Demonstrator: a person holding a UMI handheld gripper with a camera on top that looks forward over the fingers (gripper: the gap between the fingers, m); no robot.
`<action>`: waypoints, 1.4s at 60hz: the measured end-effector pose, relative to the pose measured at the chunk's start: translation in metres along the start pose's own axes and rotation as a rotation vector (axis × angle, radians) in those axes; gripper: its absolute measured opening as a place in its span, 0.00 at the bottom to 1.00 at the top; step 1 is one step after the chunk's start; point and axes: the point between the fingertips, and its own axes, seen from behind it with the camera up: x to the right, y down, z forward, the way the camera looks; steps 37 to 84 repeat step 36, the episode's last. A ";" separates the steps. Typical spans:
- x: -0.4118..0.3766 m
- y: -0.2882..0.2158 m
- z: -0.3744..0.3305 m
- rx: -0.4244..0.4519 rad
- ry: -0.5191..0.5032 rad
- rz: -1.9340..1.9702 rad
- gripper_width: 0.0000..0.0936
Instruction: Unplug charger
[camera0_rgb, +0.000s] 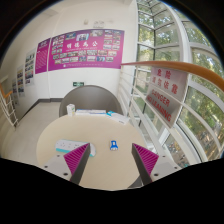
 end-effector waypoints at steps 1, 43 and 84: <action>-0.001 -0.002 -0.010 0.001 0.006 0.001 0.91; -0.026 0.028 -0.202 0.037 0.074 -0.003 0.91; -0.026 0.028 -0.202 0.037 0.074 -0.003 0.91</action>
